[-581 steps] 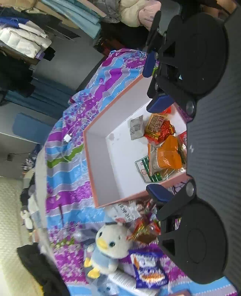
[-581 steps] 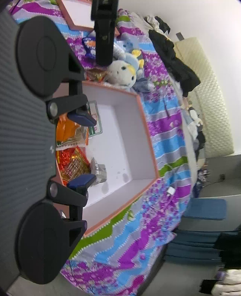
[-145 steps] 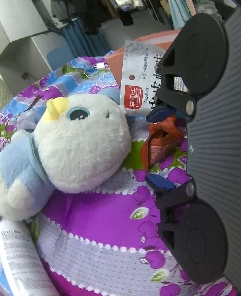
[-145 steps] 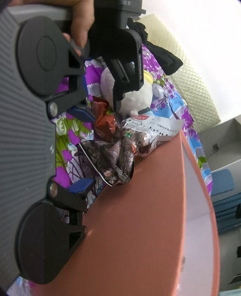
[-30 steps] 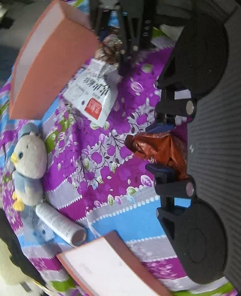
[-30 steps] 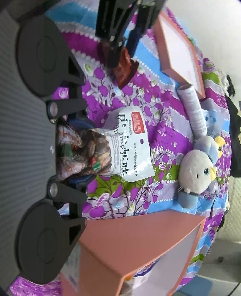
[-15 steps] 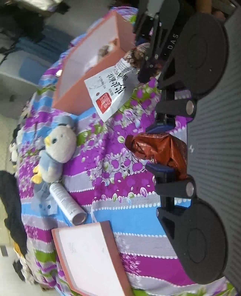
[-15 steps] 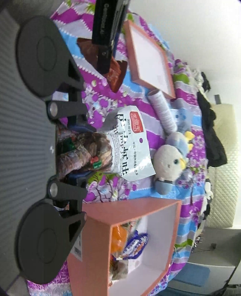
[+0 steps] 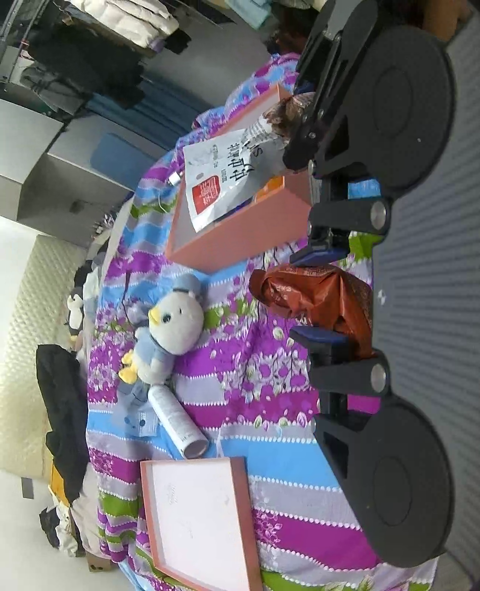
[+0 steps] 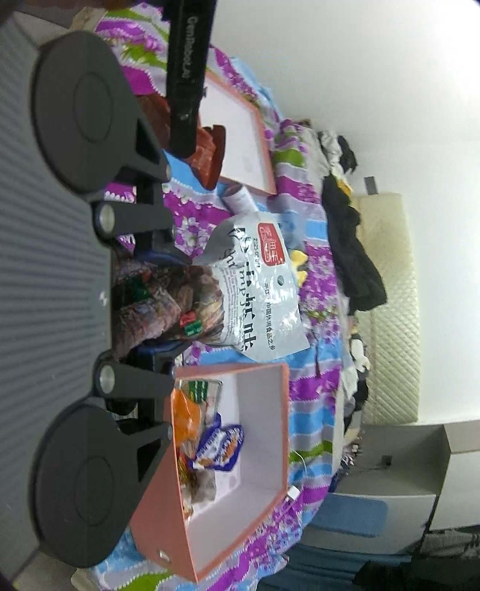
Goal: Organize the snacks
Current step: 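Carry the red wrapper and shrimp-snack bag over the pink shoebox, then open both grippers to drop the two snacks into the shoebox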
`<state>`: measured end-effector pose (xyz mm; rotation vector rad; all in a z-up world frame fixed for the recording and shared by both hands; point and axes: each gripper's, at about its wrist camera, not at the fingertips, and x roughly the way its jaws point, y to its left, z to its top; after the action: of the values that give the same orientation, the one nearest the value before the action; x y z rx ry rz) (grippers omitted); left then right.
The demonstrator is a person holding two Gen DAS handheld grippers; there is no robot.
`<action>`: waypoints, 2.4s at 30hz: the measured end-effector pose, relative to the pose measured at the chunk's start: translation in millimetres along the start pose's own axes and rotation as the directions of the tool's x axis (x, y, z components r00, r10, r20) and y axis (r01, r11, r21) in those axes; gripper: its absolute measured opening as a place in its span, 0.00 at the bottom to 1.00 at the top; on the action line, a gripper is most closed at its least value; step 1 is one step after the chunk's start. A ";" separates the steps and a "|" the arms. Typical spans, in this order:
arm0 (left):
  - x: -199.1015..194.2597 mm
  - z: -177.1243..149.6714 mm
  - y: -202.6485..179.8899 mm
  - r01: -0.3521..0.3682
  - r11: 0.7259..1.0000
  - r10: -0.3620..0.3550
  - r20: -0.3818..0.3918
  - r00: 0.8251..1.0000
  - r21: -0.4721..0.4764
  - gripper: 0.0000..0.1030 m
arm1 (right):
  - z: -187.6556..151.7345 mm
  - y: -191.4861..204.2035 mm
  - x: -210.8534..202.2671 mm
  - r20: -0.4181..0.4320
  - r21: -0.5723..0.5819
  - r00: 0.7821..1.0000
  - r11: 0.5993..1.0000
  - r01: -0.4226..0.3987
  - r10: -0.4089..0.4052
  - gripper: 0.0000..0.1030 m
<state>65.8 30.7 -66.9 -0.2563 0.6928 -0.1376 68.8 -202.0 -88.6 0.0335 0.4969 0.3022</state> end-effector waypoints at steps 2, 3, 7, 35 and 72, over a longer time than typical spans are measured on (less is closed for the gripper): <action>-6.2 -1.4 -8.8 0.012 1.000 -0.012 0.004 1.000 -0.003 0.39 | -0.8 -3.3 -13.4 0.011 0.004 1.000 1.000 0.005 -0.005 0.41; -8.4 -2.1 -12.6 0.018 1.000 -0.018 0.004 1.000 -0.001 0.39 | -1.6 -5.8 -20.4 0.013 0.008 1.000 1.000 0.014 -0.014 0.41; -17.5 -3.5 -30.3 0.047 0.999 -0.047 0.013 0.999 0.010 0.39 | -5.8 -18.2 -41.9 0.012 0.056 0.999 0.998 0.038 -0.038 0.41; 132.6 60.6 -117.1 0.149 0.987 -0.140 -0.121 0.983 0.061 0.39 | 19.4 -123.3 23.8 -0.085 0.192 0.987 0.970 0.152 -0.138 0.41; 356.6 144.8 -143.7 0.199 0.973 -0.168 -0.228 0.959 0.119 0.46 | 37.6 -220.4 213.0 -0.256 0.214 0.954 0.954 0.212 -0.155 0.53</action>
<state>425.3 -154.8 -138.3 -0.1705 0.8715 -0.3961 325.7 -348.4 -177.5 0.1862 0.7678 0.0596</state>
